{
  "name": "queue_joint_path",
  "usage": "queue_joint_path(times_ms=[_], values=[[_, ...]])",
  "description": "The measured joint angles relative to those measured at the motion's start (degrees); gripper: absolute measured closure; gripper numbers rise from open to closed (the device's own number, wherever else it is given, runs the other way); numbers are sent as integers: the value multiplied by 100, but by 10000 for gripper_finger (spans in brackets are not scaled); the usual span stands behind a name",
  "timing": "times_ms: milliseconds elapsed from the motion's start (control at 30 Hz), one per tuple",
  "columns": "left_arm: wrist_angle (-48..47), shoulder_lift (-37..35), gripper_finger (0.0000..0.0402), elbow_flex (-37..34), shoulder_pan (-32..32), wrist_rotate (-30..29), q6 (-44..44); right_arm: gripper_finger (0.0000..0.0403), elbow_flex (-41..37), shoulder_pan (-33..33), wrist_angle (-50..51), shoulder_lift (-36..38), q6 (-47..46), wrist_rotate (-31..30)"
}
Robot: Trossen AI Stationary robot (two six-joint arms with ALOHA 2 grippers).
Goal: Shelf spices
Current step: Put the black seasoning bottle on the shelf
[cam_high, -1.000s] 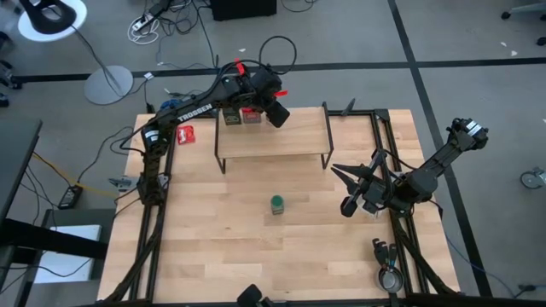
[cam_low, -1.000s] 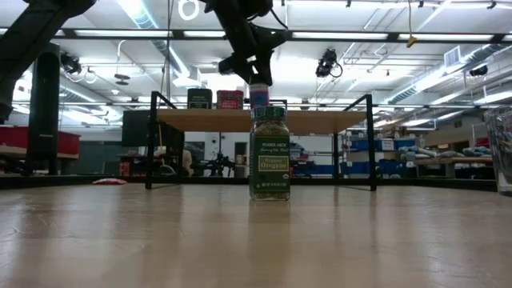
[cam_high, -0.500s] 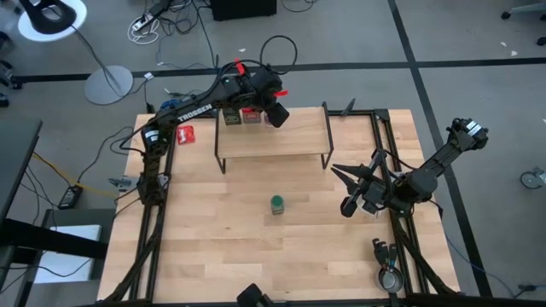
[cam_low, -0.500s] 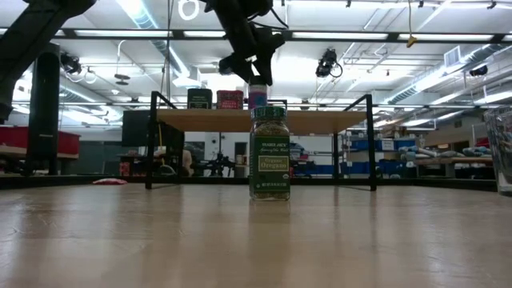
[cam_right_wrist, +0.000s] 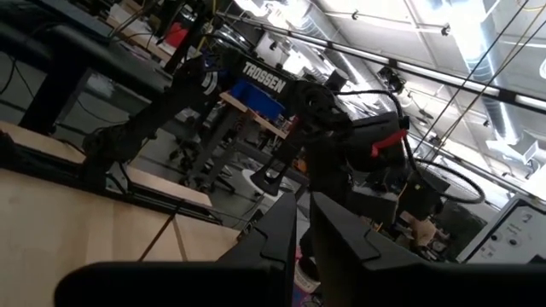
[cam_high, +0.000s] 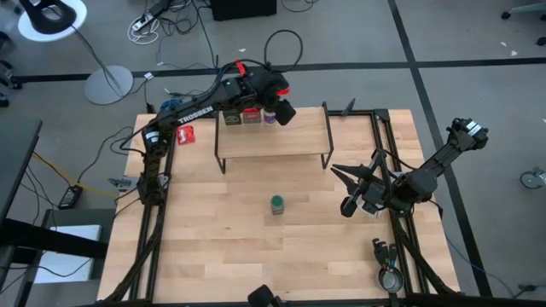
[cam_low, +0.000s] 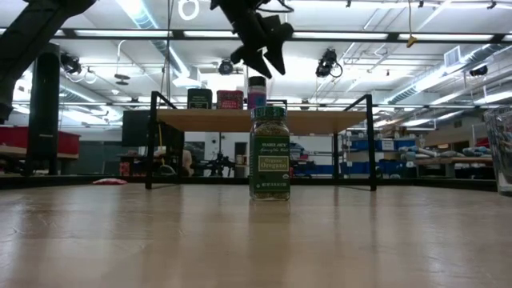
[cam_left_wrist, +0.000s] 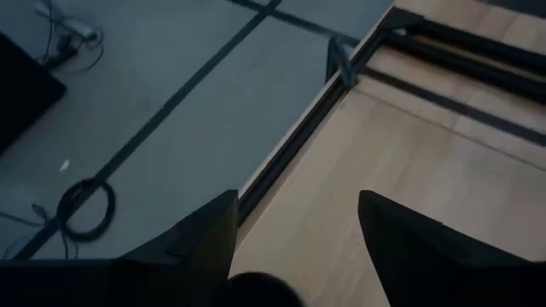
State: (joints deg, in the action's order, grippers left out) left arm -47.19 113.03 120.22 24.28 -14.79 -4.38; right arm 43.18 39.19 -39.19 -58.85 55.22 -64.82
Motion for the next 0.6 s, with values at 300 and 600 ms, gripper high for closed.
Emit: queue_joint_path(times_ms=[300,600], values=[[-382,-9,251,886,-499,-118,389,364,0,1,30,0,0,-22],[-1857,-14,397,981,-912,-1080,127,364,0,1,77,0,-1,-33]])
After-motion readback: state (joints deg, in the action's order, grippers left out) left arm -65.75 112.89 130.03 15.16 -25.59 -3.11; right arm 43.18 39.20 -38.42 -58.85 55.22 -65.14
